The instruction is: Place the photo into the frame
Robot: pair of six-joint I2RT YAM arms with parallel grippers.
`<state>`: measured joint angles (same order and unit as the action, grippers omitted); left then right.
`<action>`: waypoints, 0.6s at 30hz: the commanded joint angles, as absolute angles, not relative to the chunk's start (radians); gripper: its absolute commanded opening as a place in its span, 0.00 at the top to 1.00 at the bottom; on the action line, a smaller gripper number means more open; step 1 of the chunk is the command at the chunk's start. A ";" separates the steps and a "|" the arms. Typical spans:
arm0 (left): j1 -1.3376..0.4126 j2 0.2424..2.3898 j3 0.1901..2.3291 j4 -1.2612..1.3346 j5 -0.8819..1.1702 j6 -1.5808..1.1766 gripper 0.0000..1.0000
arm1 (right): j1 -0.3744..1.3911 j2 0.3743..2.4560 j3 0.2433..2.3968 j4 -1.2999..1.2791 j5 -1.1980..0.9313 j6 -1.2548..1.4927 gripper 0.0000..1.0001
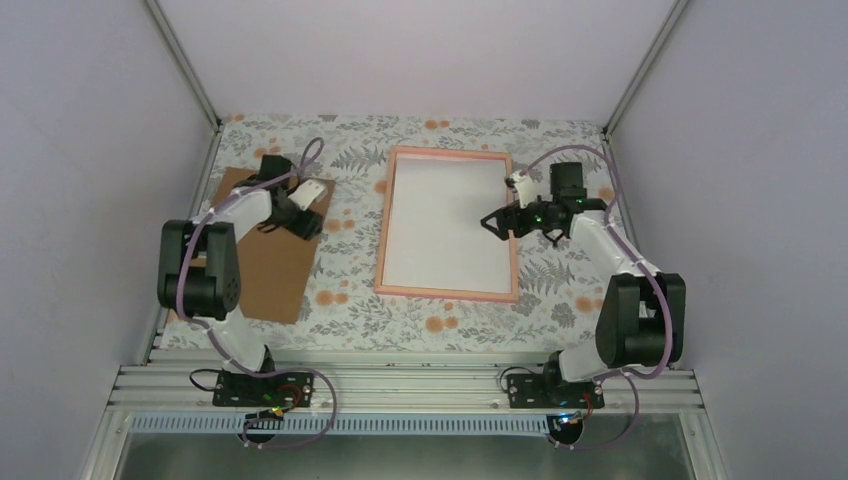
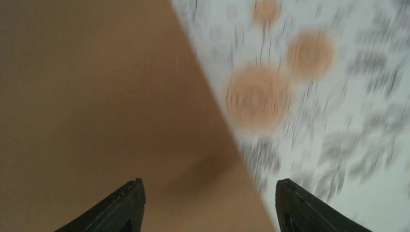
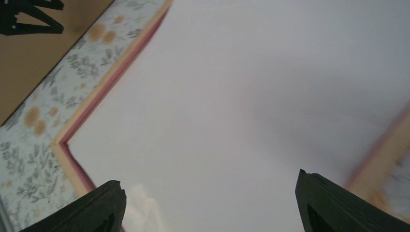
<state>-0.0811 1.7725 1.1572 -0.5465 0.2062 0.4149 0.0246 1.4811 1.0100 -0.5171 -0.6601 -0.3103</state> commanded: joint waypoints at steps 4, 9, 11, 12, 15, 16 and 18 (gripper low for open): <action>0.105 1.607 1.017 -0.678 0.220 0.623 0.29 | 0.207 1.480 0.997 -0.470 -0.712 -0.332 0.13; 0.294 1.653 1.049 -0.708 0.233 0.669 0.29 | 0.359 1.551 1.039 -0.415 -0.728 -0.296 0.13; 0.362 1.678 1.075 -0.705 0.228 0.697 0.28 | 0.422 1.586 1.070 -0.394 -0.737 -0.275 0.13; 0.390 1.691 1.092 -0.704 0.223 0.704 0.28 | 0.452 1.605 1.094 -0.382 -0.740 -0.265 0.13; 0.465 1.742 1.164 -0.708 0.220 0.708 0.28 | 0.546 1.685 1.164 -0.339 -0.737 -0.231 0.12; 0.485 1.765 1.194 -0.715 0.231 0.706 0.28 | 0.574 1.715 1.191 -0.327 -0.737 -0.220 0.12; 0.518 1.815 1.263 -0.747 0.260 0.713 0.27 | 0.621 1.769 1.237 -0.301 -0.737 -0.197 0.12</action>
